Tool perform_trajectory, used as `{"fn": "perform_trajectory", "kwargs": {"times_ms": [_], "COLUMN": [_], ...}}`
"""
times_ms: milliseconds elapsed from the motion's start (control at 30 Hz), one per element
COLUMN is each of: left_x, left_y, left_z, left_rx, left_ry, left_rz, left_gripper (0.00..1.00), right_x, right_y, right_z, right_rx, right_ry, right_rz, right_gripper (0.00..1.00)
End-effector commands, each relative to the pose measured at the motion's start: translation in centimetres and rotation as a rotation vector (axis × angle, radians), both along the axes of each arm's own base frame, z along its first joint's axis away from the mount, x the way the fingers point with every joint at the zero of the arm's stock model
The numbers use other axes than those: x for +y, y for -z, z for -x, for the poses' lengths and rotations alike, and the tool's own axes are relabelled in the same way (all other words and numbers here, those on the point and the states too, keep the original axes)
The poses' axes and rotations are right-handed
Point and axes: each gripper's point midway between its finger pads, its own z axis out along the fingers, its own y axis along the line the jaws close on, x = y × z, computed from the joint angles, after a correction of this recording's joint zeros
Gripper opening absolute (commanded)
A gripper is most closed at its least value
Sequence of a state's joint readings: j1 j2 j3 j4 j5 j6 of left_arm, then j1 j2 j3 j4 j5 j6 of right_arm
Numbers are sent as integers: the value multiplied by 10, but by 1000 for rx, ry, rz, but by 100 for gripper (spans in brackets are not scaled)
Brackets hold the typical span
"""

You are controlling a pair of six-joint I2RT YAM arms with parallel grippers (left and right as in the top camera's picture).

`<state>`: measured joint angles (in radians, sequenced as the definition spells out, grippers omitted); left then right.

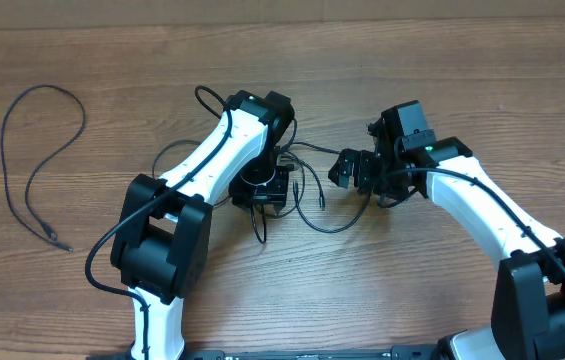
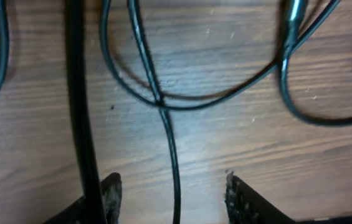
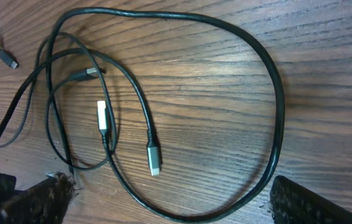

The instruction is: Untangle cables

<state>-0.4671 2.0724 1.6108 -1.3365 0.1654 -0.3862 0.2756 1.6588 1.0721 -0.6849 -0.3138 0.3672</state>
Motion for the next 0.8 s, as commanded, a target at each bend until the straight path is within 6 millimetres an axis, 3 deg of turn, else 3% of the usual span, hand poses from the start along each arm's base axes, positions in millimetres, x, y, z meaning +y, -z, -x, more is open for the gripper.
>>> {"fn": "perform_trajectory", "kwargs": {"times_ms": [0,333,767], "left_x": [-4,-6,-14], "left_y": [-3,1,1], "left_z": [-3,-17,-20], "left_rx": [-15,-79,-88], "left_ry": [-9,-3,-36], "left_rz": [29,28,59], "left_gripper": [61,86,85], "right_x": [-2,-10,-14], "right_y": [9,14,15], "right_z": [4,1,0], "right_rx": [14,-2,-9], "right_ry": [9,26,35], "right_rz": [7,50,75], "right_gripper": [100,100,100]}}
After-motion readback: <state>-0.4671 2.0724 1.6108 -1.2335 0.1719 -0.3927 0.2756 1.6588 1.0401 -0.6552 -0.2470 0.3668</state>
